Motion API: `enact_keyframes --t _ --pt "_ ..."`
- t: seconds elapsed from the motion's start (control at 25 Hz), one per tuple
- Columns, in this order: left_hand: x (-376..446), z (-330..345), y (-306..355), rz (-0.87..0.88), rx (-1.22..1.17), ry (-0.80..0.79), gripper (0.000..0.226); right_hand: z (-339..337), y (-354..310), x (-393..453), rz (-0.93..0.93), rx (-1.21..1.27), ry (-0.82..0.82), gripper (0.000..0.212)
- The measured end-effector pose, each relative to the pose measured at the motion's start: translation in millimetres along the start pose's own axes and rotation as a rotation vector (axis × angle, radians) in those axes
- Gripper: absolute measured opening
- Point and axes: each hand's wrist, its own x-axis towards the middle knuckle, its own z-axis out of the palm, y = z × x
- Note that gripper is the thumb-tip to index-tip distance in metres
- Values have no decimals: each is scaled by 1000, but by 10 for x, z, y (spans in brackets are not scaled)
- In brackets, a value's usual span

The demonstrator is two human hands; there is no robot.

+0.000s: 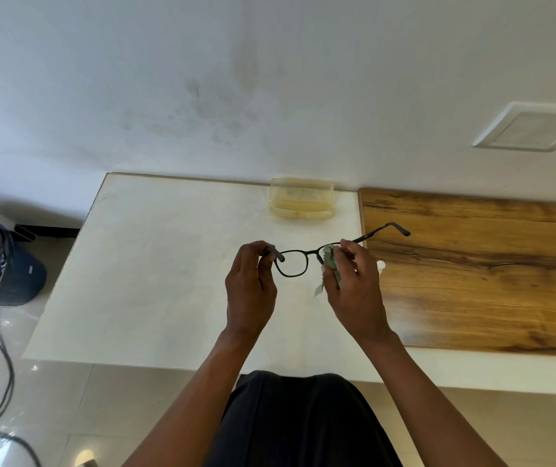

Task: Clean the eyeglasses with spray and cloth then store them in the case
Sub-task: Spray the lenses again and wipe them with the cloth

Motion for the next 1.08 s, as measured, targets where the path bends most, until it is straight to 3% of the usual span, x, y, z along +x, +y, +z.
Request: enact_keyframes --t 0.28,0.72,0.92,1.08 --pt "-32 6 -16 3 18 -14 16 55 30 -52 54 -349 46 43" --pt "-55 -12 -57 -29 12 -27 20 50 109 -77 -51 -352 220 8" --pt "-46 -19 -41 -8 -2 -69 21 51 150 -83 50 -463 186 30" --pt "-37 -33 -14 -6 -15 -87 29 77 96 -54 105 -402 100 42"
